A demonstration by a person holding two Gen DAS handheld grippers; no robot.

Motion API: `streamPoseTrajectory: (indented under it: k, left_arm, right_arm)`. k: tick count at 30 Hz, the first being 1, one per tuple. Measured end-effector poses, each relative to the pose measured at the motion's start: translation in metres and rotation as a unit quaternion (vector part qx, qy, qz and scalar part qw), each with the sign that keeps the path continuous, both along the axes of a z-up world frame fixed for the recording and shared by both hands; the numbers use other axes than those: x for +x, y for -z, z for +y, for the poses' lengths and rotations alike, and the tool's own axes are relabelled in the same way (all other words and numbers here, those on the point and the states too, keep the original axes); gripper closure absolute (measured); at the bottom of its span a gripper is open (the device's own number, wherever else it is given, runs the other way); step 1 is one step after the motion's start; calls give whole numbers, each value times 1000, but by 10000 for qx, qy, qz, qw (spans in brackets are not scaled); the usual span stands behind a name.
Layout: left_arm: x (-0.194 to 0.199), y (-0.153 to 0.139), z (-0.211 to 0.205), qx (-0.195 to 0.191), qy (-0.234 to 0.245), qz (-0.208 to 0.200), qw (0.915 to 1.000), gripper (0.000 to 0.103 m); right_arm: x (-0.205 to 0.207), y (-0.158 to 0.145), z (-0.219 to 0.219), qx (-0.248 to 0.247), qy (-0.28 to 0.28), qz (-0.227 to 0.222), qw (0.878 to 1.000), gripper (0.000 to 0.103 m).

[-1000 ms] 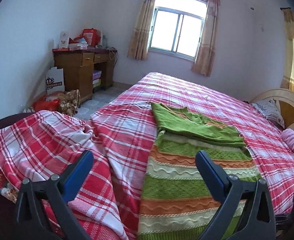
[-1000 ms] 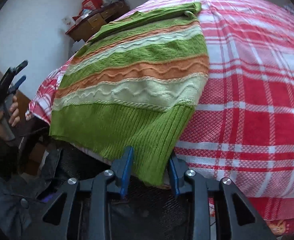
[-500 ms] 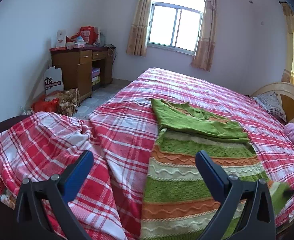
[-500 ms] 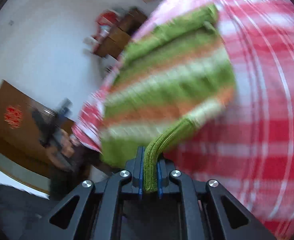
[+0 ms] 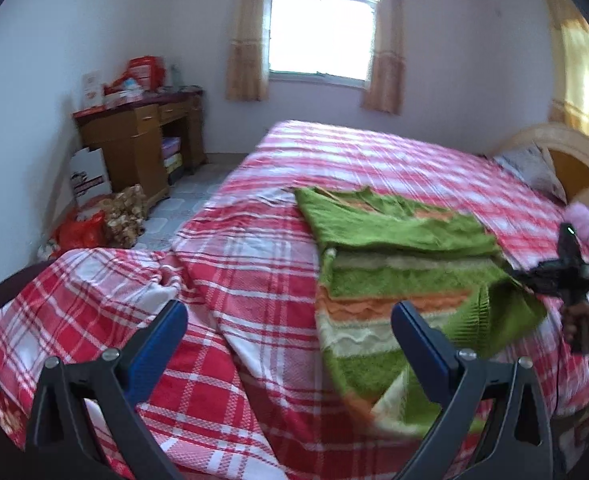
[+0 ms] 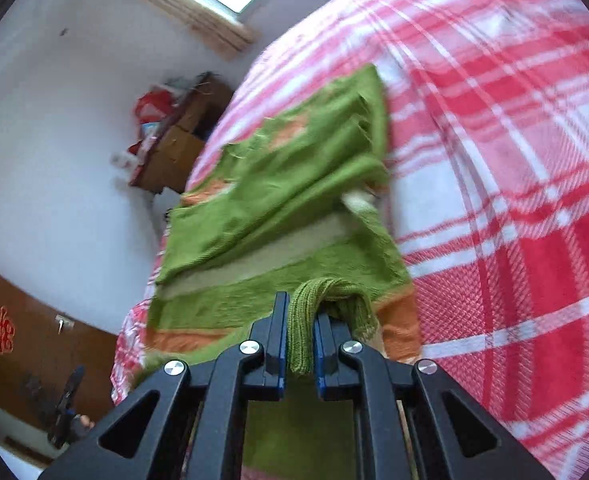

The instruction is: Fold small clothes

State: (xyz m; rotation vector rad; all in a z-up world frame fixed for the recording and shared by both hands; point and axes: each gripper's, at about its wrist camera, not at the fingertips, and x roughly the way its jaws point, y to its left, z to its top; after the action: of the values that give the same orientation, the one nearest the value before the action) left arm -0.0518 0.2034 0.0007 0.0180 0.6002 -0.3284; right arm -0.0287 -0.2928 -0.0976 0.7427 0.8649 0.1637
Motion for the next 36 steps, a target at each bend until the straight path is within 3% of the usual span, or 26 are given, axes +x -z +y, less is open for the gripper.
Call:
streamPoseTrajectory:
  k: [4, 7, 10, 12, 14, 15, 17, 21, 23, 24, 25, 27, 29, 32, 34, 36]
  left_arm:
    - [-11, 13, -21, 628, 969, 237, 9930, 0]
    - [-39, 29, -53, 1488, 1707, 141, 9739, 0]
    - [-78, 47, -91, 2478, 2498, -352, 9354, 0]
    - [-104, 62, -114, 2980, 3166, -700, 8978, 0]
    - [-118, 78, -131, 3474, 3538, -1083, 8616, 0]
    - [-119, 85, -138, 3673, 3599, -1175, 8496, 0]
    - [-112, 99, -149, 3983, 3669, -1174, 8325, 9]
    - [-87, 117, -160, 4184, 3662, -971, 8255, 26]
    - [-84, 116, -156, 4009, 3782, -942, 8291, 27]
    - [-82, 112, -153, 3866, 3796, -855, 8361, 32]
    - [-79, 108, -151, 3685, 3803, -691, 8455, 50]
    - [-66, 98, -142, 3036, 3704, -310, 8773, 86]
    - [-47, 84, -129, 2140, 3494, 172, 9121, 86]
    - [-16, 66, -108, 892, 2995, 587, 9481, 88]
    - [7, 62, -90, 198, 2473, 772, 9656, 90]
    - [36, 68, -71, -473, 1868, 1110, 9750, 92]
  right_arm:
    - [2, 7, 2, 66, 157, -6, 9999, 93]
    - [5, 7, 6, -94, 57, 12, 9999, 93]
    - [7, 8, 6, -83, 21, 54, 9999, 93]
    - [7, 9, 5, -47, 16, 59, 10000, 93]
    - [7, 9, 4, -21, 19, 53, 10000, 93]
    - [7, 9, 4, 5, 35, 50, 10000, 93]
    - [5, 10, 2, 68, 65, 48, 9999, 93]
    - [2, 12, -3, 208, 102, 49, 9997, 93]
    - [1, 13, -6, 254, 105, 53, 9996, 93]
    - [0, 13, -6, 269, 107, 41, 9996, 93]
    - [-1, 13, -7, 279, 105, 32, 9996, 93]
    - [-1, 14, -9, 310, 100, 21, 9995, 93]
    - [-1, 15, -11, 372, 99, 28, 9993, 93]
    - [-1, 16, -14, 403, 88, 15, 9991, 93]
    - [-2, 16, -13, 391, 100, -23, 9992, 93]
    - [-3, 16, -13, 394, 116, -67, 9991, 93]
